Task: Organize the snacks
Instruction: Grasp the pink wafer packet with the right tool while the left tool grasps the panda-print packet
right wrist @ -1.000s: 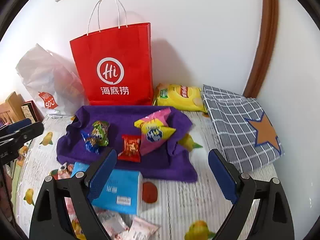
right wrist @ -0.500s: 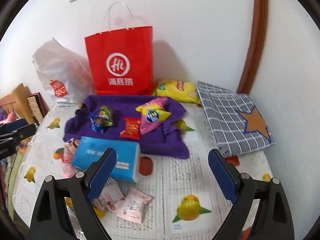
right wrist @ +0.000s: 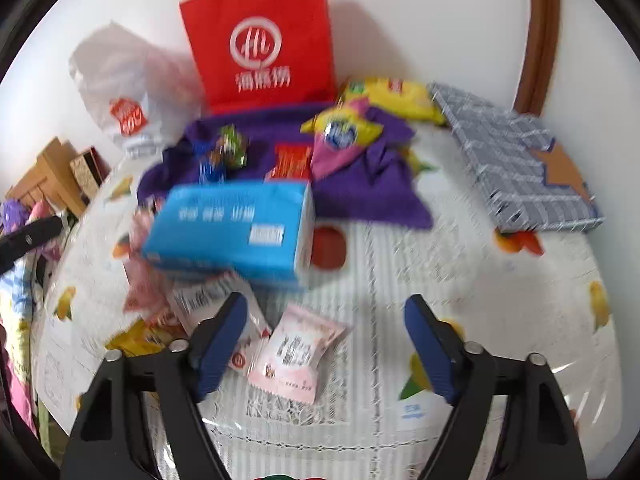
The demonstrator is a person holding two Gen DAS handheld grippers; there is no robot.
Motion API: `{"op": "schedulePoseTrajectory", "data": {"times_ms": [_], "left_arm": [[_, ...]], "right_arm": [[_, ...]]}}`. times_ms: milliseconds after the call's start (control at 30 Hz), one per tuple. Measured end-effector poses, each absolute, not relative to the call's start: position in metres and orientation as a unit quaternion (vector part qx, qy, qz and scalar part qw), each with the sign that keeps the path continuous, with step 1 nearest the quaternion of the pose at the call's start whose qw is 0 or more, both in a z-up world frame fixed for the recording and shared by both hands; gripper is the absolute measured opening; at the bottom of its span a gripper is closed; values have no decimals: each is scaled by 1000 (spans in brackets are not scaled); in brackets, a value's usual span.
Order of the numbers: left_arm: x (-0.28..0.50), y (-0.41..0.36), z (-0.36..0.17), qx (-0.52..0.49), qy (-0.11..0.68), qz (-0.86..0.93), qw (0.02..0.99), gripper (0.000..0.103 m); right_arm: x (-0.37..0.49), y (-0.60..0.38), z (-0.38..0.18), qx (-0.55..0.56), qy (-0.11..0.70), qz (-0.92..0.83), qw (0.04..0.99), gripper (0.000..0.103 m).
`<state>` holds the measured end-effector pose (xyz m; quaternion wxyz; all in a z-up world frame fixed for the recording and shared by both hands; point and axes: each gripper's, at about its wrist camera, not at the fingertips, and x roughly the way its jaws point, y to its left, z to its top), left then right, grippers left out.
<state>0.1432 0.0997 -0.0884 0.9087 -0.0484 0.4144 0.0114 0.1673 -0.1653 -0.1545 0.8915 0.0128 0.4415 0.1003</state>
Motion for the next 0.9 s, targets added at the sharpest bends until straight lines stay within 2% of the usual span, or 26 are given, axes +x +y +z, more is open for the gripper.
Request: {"op": "schedulePoseTrajectory", "data": {"times_ms": [167,467,533,667,733,900], "left_arm": [[142,103,-100,-56,423,7,904,63],[145,105,-116,-73,443,-2,894,63],[145,106,-118,-77,445,-2,892,63],[146,110,-120,-79,447,-1,891,63],[146,113,-121,-83,448,1,890,63],[148,119,-126,-88,452,4,888,63]], "right_arm": [[169,-158,-190,13,477,99,873,69],[169,-149,-205,13,490,103,866,68],[170,-145,-209,2,490,99,866,66],[170,-141,-217,-9,493,103,864,50],[168,-139,-216,-42,483,94,869,50],[176,-150,-218,-24,489,97,867,51]]}}
